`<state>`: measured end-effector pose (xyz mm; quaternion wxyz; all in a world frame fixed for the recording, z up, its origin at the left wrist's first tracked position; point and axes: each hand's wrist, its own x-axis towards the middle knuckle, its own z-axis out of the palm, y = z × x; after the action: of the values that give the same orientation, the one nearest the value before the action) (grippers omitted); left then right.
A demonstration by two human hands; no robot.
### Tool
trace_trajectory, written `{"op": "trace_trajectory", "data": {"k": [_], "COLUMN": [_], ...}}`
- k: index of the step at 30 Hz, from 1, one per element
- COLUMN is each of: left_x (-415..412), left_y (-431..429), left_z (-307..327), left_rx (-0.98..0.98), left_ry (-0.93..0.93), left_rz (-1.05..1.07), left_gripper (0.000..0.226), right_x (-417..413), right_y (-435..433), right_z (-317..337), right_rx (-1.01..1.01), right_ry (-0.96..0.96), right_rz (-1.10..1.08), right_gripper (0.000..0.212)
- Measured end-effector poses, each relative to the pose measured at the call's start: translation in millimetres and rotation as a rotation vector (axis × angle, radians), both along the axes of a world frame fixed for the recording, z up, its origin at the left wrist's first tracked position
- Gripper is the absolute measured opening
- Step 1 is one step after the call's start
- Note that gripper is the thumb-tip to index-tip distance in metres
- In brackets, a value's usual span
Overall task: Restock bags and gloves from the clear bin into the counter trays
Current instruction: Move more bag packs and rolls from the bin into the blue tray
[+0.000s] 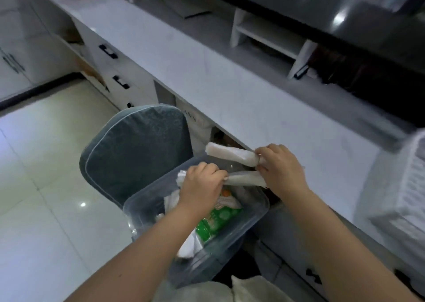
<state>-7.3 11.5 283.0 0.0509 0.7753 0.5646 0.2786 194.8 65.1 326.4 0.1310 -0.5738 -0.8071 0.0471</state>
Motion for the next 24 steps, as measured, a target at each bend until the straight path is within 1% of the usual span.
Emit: {"op": "trace_trajectory", "data": {"k": [5, 11, 14, 20, 24], "left_x": [57.4, 148.9, 202.8, 321.1, 407.1], "left_y": [14.7, 15.5, 6.9, -20.8, -49.8], "left_z": [32.1, 70.0, 85.9, 113.7, 124.6], "left_rx": [0.104, 0.188, 0.253, 0.389, 0.439], "left_ry": [0.011, 0.006, -0.001, -0.088, -0.17], "left_rz": [-0.206, -0.482, -0.625, -0.848, -0.956], "left_gripper": [0.011, 0.011, 0.004, 0.004, 0.005], "right_x": [60.4, 144.2, 187.5, 282.4, 353.1], "right_y": [-29.9, -84.0, -116.5, -185.8, -233.8], "right_z": [34.9, 71.7, 86.3, 110.2, 119.5], "right_rx": [0.052, 0.123, 0.155, 0.181, 0.124], "right_ry": [0.016, 0.01, 0.007, -0.008, 0.048], "right_rz": [-0.209, -0.427, -0.538, -0.758, -0.84], "right_gripper": [0.026, 0.027, 0.029, 0.026, 0.026]}}
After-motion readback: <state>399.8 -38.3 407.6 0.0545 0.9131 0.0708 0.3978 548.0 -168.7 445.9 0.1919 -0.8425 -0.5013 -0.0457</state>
